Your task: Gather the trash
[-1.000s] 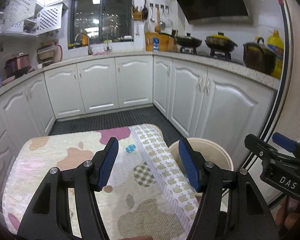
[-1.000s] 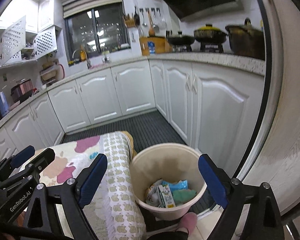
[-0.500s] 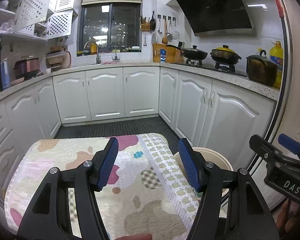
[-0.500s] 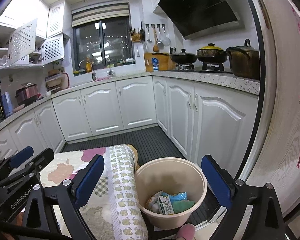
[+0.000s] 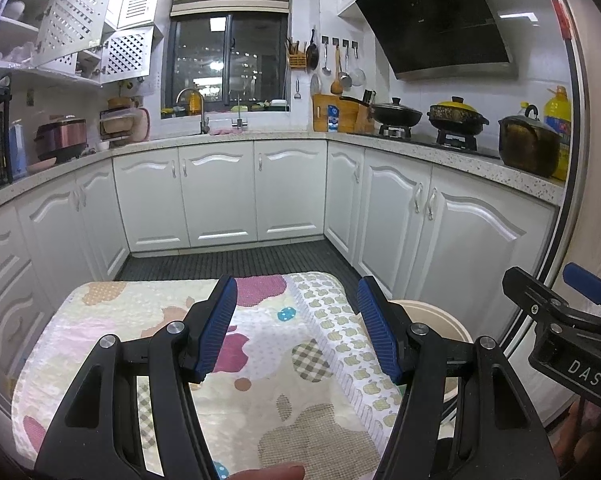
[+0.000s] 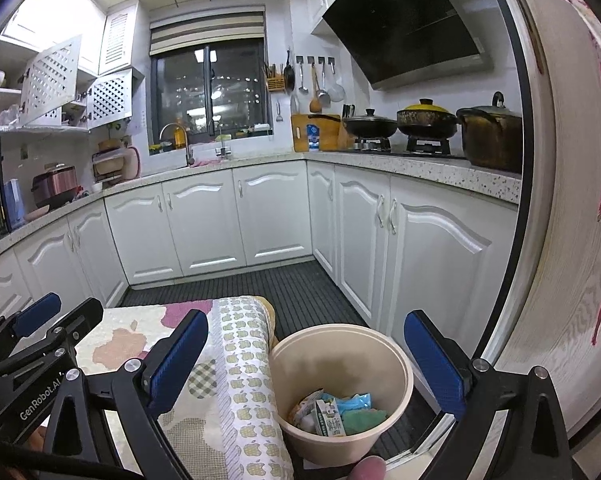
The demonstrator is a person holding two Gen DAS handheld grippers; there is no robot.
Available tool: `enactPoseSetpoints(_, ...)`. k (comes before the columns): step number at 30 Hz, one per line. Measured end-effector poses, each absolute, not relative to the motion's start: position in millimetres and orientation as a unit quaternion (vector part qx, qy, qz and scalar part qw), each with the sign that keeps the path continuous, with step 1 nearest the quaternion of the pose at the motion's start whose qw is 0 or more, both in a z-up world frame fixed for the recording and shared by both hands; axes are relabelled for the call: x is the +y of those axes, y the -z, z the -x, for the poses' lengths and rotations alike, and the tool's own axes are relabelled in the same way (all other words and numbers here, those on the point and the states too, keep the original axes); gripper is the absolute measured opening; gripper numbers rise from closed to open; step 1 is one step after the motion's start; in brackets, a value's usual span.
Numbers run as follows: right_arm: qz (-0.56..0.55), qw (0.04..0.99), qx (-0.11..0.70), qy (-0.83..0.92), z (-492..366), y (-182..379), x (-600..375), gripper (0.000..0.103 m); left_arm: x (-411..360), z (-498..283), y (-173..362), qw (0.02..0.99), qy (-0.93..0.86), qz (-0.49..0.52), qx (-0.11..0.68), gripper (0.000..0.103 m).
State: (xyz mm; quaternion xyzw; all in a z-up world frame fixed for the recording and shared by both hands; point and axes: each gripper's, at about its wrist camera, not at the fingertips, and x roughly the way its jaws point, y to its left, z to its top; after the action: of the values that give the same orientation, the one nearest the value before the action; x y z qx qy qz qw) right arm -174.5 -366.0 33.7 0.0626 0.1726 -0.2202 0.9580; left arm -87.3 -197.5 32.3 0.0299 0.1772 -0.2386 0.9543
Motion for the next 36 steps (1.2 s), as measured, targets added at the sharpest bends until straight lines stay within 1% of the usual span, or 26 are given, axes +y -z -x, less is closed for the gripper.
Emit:
enactPoseSetpoints(12,-0.060,0.958,0.180,0.213,166.0,-29.6,-365.2,0.098,-196.5,90.6,-31.0,0.956,0.234,-0.033,0.173,0.062)
enactPoseSetpoints(36,-0.056,0.961,0.169,0.214,176.0,-36.4,-363.7,0.099,-196.8,94.7,-34.0,0.958,0.231,-0.035,0.169,0.062)
